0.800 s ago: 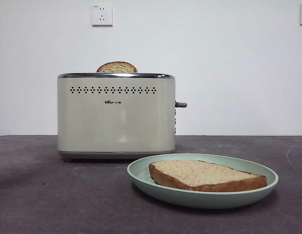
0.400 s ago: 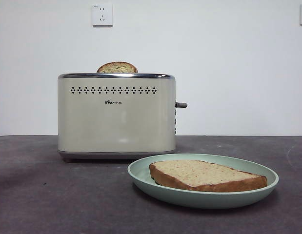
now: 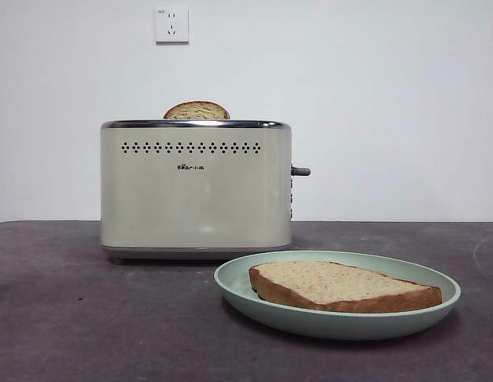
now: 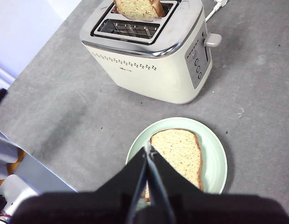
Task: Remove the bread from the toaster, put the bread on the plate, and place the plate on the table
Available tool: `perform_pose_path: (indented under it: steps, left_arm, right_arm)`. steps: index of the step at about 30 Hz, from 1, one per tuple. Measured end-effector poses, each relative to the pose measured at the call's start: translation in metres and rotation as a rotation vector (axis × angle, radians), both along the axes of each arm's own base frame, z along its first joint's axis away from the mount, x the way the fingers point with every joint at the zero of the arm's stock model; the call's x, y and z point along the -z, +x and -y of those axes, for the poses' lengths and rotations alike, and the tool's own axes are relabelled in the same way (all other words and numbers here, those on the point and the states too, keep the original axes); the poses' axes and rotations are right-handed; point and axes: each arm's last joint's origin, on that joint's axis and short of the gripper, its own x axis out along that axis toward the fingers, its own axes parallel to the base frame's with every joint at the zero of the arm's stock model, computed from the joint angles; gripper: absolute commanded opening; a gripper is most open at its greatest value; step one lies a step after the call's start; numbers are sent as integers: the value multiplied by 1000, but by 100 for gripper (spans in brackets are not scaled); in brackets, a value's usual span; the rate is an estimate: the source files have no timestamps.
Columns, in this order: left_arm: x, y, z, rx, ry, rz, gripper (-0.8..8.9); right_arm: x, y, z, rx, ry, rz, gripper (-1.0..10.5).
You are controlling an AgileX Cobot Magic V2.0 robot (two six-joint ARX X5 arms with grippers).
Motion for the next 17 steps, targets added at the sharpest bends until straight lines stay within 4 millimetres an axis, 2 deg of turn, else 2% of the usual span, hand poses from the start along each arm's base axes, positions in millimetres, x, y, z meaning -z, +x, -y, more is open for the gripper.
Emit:
perform_pose_path:
  steps: [4, 7, 13, 17]
  left_arm:
    - [31, -1, -7, 37, -76, 139, -3]
    - [43, -4, -12, -7, -87, 168, -3]
    - [64, -4, -14, -30, -85, 127, -3]
    - [69, -4, -14, -47, -75, 82, -3]
  right_arm:
    - [0, 0, 0, 0, 0, 0, 2]
    - [0, 0, 0, 0, 0, 0, 2]
    - [0, 0, 0, 0, 0, 0, 2]
    - [0, 0, 0, 0, 0, 0, 2]
